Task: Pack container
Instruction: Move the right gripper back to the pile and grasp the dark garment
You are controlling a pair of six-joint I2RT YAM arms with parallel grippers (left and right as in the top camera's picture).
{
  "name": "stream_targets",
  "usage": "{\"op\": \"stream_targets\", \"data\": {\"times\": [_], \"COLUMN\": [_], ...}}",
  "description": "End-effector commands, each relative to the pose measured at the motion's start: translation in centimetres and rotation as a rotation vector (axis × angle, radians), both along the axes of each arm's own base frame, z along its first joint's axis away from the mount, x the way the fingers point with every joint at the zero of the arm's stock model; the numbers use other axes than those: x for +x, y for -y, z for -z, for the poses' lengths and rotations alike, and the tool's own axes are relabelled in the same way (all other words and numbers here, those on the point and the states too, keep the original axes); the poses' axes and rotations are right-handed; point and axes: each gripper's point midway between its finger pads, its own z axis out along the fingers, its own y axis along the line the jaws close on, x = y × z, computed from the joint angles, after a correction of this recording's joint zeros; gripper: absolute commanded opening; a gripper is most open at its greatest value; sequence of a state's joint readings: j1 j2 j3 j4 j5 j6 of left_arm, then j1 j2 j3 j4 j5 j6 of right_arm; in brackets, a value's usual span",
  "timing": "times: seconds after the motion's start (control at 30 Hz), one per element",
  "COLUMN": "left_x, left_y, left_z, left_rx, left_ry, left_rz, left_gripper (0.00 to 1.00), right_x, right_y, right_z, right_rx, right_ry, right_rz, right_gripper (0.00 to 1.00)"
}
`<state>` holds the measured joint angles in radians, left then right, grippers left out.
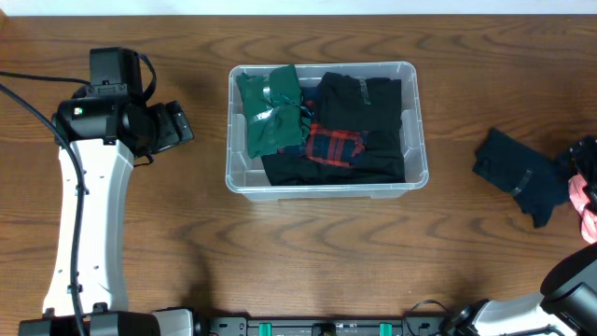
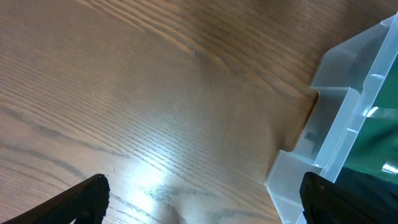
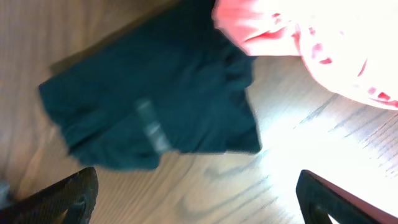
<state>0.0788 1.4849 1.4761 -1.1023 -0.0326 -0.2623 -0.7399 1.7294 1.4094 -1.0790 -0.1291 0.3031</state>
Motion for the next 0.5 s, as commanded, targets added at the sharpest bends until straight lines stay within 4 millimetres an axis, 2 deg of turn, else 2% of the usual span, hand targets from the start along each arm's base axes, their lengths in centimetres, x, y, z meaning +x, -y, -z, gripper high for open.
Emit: {"op": "stream_targets", "data": {"times": [0.0,0.2,0.47], "left_x": [-0.1,-0.1,0.3], "left_y": [-0.3,-0.3,-0.3], "left_z": [0.4,0.4,0.3], "left_rx": [0.002,0.002,0.004], "left_ry": [-0.017,-0.017,-0.001], "left_rz": [-0.008,-0.008,-0.008], "left_gripper": [0.98,0.98,0.98], "right_x": [-0.8,-0.3,-0.1], "right_y": [1.1,1.5,1.7], "right_z": [1.6,5.0,7.6], "right_rx": [-0.039,-0.09,-0.135], "right_ry": [0.011,0.052,0.092], "right_rz": [-0.03,-0.061,-0.072], "right_gripper": [0.99,0.95,0.9]}}
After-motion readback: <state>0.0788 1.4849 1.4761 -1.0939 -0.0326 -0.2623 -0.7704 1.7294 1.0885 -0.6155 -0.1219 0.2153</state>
